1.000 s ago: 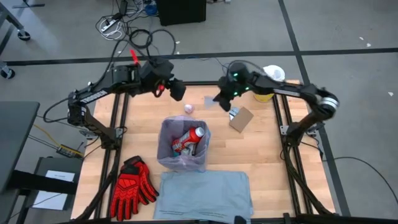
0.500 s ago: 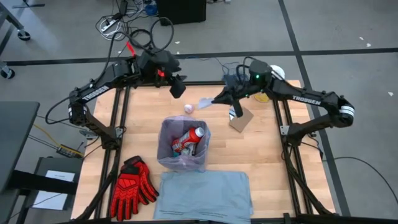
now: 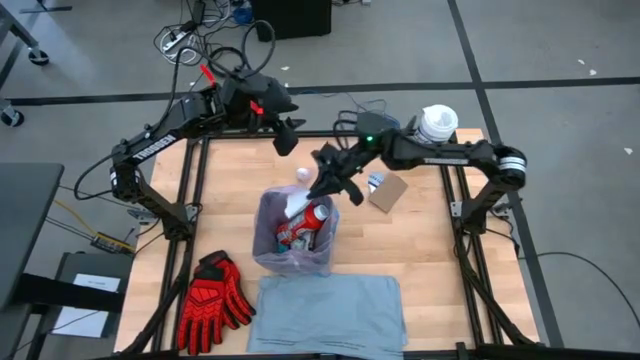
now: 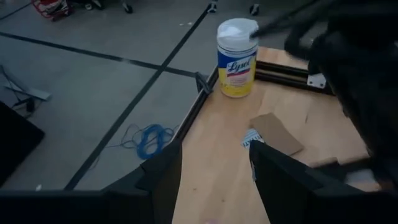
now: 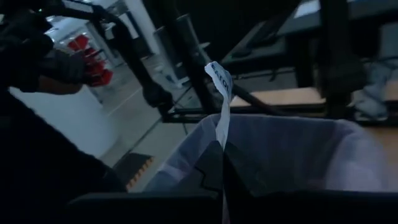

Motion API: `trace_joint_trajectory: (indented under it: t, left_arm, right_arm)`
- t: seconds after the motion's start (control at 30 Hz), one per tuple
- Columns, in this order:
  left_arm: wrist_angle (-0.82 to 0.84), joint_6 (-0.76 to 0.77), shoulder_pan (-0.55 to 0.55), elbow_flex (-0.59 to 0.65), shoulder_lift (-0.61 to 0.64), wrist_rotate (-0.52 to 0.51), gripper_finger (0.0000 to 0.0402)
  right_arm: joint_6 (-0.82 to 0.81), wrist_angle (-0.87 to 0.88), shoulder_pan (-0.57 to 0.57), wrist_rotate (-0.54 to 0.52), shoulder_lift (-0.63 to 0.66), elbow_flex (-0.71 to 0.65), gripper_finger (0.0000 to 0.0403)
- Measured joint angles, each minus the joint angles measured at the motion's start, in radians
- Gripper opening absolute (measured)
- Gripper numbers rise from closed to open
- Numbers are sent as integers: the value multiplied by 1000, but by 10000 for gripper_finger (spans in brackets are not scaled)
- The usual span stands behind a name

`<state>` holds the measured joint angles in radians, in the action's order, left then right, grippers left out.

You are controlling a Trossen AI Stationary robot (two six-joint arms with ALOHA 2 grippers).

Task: Place trash/remove bag and relplace
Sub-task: Put the white paper material into the trash bin, then put the pink plastic material into the trash bin

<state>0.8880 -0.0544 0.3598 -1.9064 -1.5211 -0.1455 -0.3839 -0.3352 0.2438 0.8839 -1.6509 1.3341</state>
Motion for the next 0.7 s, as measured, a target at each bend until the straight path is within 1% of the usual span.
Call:
trace_joint_trajectory:
  t: [0.1, 0.2, 0.3, 0.4, 0.5, 0.6, 0.7]
  left_arm:
    - [-11, -33, 0, 0, 1, 23, 198]
    - [-15, -72, 0, 0, 11, 43, 198]
    - [-12, -77, 1, 0, 23, 47, 198]
    - [-7, -82, 7, 1, 36, 57, 198]
    - [-3, -95, 11, 0, 48, 63, 198]
    - [-6, -113, 13, 0, 56, 74, 198]
    - [-22, -114, 21, 23, 75, 76, 198]
  right_arm:
    - [-19, 2, -19, 2, -45, 19, 0]
    - [-48, 3, -24, -23, -80, 21, 1]
    - [-60, 11, -24, -44, -101, 21, 16]
    - [-43, 34, -33, -85, -101, 21, 50]
    - [-33, 56, -37, -118, -97, 21, 98]
    - [-18, 53, -35, -178, -87, 21, 149]
    - [-17, 59, -35, -260, -67, 21, 186]
